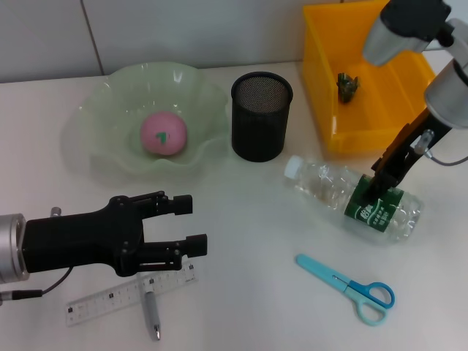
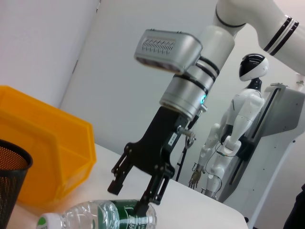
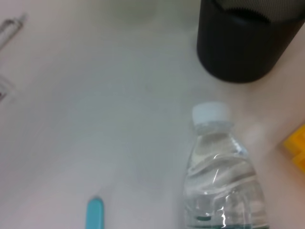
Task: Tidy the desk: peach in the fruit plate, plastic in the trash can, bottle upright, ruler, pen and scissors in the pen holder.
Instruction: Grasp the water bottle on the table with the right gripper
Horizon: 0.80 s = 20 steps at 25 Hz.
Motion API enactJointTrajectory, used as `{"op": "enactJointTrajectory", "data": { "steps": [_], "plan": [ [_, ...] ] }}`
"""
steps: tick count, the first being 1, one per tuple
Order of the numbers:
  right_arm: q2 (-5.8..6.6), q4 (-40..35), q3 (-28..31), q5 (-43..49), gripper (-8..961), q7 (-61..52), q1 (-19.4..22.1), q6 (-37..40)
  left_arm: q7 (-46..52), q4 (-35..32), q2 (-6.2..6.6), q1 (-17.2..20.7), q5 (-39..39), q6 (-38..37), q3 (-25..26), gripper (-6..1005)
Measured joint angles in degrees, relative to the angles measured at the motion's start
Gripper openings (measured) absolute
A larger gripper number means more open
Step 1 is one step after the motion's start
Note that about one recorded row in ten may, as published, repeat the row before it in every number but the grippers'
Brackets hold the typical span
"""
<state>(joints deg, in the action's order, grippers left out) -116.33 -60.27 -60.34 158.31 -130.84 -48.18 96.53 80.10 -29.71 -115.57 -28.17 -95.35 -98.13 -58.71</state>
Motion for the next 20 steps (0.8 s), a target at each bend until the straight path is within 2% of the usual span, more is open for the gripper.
{"op": "enactJointTrajectory", "data": {
  "steps": [9, 20],
  "plan": [
    [-0.4, 5.9, -1.5, 2.3, 774, -0.2, -1.5, -3.7, 0.0, -0.1, 0.09, -0.1, 0.0, -0.6, 0.0, 835],
    [-0.61, 9.0, -2.9, 2.4, 775, -0.2, -1.7, -6.4, -0.1, -0.1, 0.17, 0.0, 0.0, -0.8, 0.0, 835]
  ]
}}
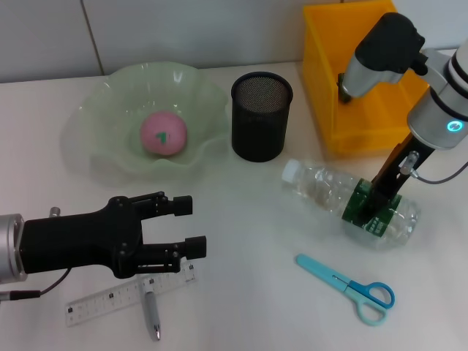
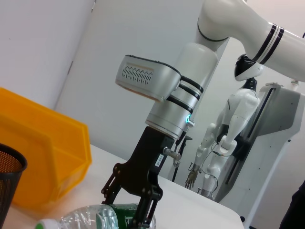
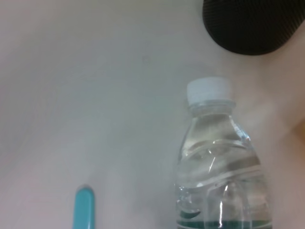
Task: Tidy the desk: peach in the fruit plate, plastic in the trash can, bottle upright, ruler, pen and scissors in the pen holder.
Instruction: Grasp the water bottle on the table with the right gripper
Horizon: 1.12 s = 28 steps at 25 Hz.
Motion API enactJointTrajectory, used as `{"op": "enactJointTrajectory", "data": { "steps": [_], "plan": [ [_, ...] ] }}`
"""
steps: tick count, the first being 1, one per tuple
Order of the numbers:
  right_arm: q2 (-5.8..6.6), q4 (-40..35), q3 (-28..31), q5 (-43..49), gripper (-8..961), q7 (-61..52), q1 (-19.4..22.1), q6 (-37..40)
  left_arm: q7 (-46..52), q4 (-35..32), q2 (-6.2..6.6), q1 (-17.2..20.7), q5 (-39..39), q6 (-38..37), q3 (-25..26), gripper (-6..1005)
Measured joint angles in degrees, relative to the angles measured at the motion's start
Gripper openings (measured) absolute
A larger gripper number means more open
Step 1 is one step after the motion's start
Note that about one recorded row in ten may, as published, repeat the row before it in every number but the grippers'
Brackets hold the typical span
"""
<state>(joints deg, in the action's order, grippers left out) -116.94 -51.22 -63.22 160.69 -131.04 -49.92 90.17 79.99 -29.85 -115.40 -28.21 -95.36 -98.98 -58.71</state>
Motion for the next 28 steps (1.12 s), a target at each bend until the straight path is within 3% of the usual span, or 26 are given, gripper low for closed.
{"op": "enactJointTrajectory", "data": {
  "steps": [28],
  "plan": [
    [-0.58, 5.0, -2.5, 0.1, 775, 0.3, -1.3, -4.0, 0.2, -0.5, -0.16, -0.2, 0.0, 0.0, 0.3, 835]
  ]
}}
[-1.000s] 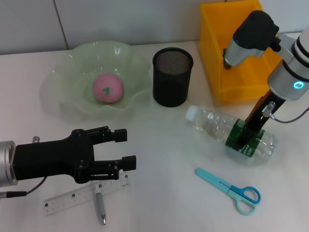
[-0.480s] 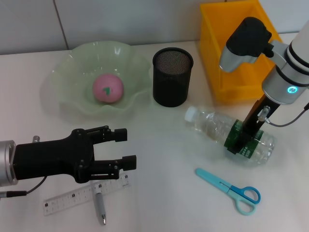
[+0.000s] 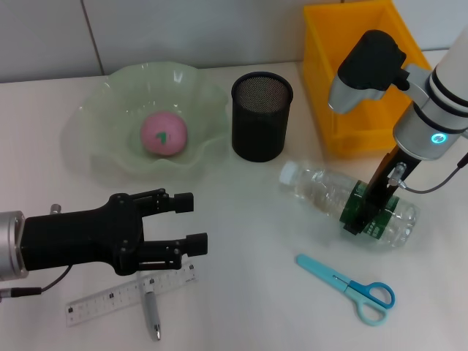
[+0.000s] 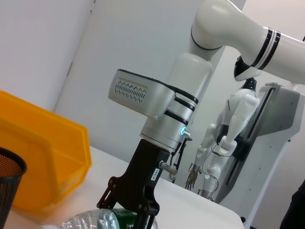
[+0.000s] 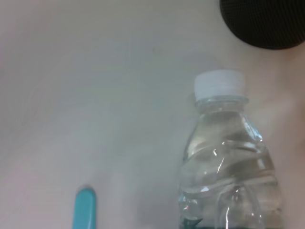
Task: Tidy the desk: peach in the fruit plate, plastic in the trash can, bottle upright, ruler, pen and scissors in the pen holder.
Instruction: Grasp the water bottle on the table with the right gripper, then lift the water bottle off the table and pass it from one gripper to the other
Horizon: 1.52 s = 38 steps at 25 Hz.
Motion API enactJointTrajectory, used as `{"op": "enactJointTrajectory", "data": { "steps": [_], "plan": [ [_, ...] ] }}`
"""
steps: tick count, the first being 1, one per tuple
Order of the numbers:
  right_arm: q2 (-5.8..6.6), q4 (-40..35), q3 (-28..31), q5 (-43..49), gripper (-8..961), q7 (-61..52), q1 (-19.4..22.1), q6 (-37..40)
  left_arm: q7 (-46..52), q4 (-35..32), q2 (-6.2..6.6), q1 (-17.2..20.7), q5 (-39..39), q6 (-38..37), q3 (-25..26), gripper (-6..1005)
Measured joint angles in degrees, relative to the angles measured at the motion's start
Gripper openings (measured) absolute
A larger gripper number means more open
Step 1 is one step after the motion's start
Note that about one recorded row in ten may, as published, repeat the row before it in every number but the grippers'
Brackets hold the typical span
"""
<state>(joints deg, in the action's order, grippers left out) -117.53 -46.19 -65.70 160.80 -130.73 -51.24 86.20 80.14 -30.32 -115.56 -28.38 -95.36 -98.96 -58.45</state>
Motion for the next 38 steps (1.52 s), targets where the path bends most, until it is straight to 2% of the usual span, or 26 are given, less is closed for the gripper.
{"op": "enactJointTrajectory", "data": {
  "steps": [24, 30, 38],
  "plan": [
    [-0.7, -0.9, -1.4, 0.2, 775, 0.0, 0.6, -0.4, 0.2, 0.0, -0.19, 0.0, 0.2, -0.4, 0.4, 835],
    [-0.71, -3.7, -0.7, -1.8, 773, 0.5, 1.2, 1.6, 0.2, 0.0, -0.19, -0.1, 0.6, -0.4, 0.4, 835],
    [-0.5, -9.5, 1.3, -7.5, 771, 2.4, 4.4, 3.5, 0.2, 0.0, -0.18, -0.1, 0.6, -0.5, 1.3, 835]
  ]
}}
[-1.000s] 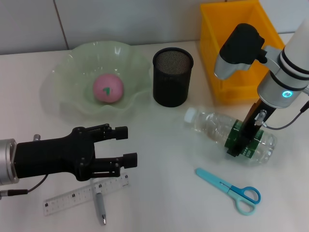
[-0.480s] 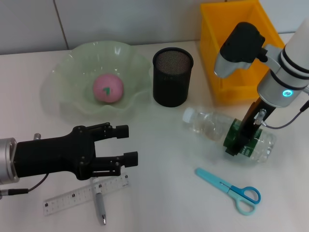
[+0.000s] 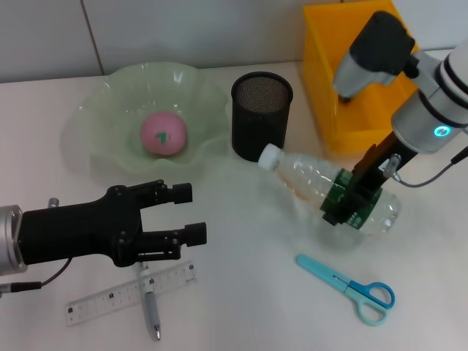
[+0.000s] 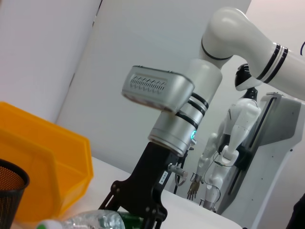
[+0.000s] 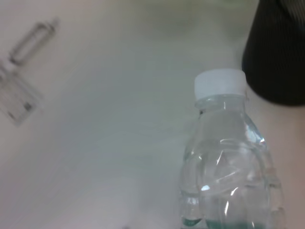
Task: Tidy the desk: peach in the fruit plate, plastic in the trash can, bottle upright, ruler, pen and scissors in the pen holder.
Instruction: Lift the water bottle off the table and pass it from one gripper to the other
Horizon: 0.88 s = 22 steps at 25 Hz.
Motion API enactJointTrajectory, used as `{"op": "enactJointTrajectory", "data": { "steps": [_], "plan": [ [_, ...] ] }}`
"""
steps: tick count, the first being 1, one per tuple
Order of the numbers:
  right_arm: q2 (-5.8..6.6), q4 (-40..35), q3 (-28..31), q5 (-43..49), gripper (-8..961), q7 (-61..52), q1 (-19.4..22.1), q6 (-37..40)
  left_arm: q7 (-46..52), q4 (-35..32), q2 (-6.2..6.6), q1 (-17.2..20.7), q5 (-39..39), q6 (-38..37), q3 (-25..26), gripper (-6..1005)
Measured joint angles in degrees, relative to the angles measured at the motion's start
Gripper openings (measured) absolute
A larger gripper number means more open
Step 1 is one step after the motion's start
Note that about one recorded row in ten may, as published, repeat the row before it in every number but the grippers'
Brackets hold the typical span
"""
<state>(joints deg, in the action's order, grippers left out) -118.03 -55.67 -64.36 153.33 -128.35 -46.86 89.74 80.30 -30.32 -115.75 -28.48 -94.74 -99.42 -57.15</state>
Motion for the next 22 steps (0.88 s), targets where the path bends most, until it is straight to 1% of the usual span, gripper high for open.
{"op": "enactJointTrajectory", "data": {
  "steps": [3, 5, 8, 11, 14, 16, 18, 19, 22],
  "plan": [
    [0.16, -2.3, 2.2, -3.5, 771, 2.0, 1.8, 1.1, 0.0, 0.0, -0.01, 0.0, 0.0, 0.0, 0.5, 835],
    [0.17, -4.6, 3.4, -6.6, 772, 4.3, 3.7, 1.7, 0.0, 0.0, -0.01, 0.0, 0.0, 0.0, 0.5, 835],
    [0.0, -8.4, 5.3, -12.4, 773, 7.8, 7.2, 1.8, 0.0, 0.2, -0.65, 0.1, 0.0, -1.4, 5.1, 835],
    [-0.12, -10.2, 7.5, -20.6, 771, 12.8, 10.4, 1.7, 0.0, 0.3, -1.48, 0.2, 0.0, -2.7, 9.2, 835],
    [-0.13, -10.2, 9.1, -28.3, 772, 18.2, 13.0, 1.5, 0.0, 0.7, -2.26, 0.2, 0.2, -4.0, 14.3, 835],
    [-0.37, -9.3, 10.3, -33.4, 772, 22.2, 14.5, 1.1, 0.1, 1.8, -2.5, 0.0, 1.4, -4.6, 16.2, 835],
    [-0.64, -8.1, 11.0, -38.1, 773, 25.6, 15.6, 1.1, 0.2, 2.7, -2.49, -0.1, 2.5, -4.7, 16.5, 835],
    [-0.74, -7.2, 11.1, -40.8, 772, 27.6, 16.2, 1.2, 0.4, 3.7, -2.43, -0.2, 4.5, -4.8, 16.7, 835],
    [-0.78, -4.4, 10.8, -46.4, 771, 32.2, 17.0, 2.1, 1.1, 4.6, -2.56, -0.3, 7.6, -4.8, 16.6, 835]
  ]
}}
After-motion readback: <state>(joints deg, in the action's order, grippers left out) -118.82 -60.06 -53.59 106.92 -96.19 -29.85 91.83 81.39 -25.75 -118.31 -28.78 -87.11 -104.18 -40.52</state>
